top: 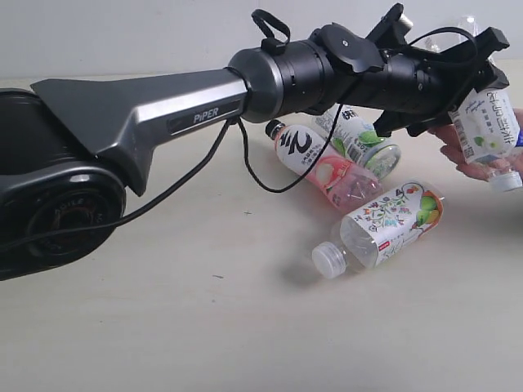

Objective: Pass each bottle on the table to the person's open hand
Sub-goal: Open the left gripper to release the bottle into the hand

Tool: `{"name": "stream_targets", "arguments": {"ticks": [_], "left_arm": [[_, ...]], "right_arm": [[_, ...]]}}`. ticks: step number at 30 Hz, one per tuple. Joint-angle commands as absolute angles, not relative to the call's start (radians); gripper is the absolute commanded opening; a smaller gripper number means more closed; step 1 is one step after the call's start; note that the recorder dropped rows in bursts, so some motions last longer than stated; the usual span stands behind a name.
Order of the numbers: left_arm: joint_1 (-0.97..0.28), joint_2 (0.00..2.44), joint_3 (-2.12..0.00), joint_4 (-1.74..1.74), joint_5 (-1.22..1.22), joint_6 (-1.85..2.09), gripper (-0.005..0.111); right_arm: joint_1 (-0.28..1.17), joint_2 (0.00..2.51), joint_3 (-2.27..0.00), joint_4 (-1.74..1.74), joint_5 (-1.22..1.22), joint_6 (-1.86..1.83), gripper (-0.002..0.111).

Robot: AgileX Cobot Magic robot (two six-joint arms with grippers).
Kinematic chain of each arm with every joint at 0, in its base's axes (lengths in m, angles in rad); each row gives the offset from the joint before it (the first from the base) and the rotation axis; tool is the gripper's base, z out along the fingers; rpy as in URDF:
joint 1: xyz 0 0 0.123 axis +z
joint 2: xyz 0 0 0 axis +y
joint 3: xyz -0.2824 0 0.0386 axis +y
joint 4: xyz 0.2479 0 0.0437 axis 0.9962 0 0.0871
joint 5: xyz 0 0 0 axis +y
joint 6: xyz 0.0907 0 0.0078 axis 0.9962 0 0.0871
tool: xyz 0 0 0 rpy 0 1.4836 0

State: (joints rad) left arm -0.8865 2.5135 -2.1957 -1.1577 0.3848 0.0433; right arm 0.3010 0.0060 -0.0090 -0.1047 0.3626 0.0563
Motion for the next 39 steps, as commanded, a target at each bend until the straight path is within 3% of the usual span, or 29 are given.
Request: {"name": "stream_targets", "arguments": {"ticks": [1, 6, 13, 19, 27, 39], "left_arm": [[-0.899, 2.516, -2.201, -1.15, 0.36, 0.052, 0.03], [-0.899, 2.526, -2.201, -1.143, 0.366, 0.052, 0.033], [-0.899, 2.528, -2.201, -1.133, 0.371, 0.056, 0.066], [-0.899, 2.528, -2.201, -1.133, 0.379, 0.103, 0.067], [-0.899, 2.528, -2.201, -1.136, 0.402, 0.13, 0.082], [-0.899, 2.528, -2.201, -1.136, 0.398, 0.148, 0.083]], "right_arm": [[0.297, 0.0, -0.007, -0.108, 0.359, 0.054, 0.0], [0.297, 0.0, -0.007, -0.108, 0.359, 0.054, 0.0], [0.297, 0.0, -0.007, -0.108, 0.359, 0.054, 0.0], [0.297, 0.0, -0.007, -0.108, 0.359, 0.054, 0.0], [0.297, 0.0, -0.007, -0.108, 0.359, 0.054, 0.0], [0.297, 0.0, -0.007, -0.108, 0.359, 0.054, 0.0]]}}
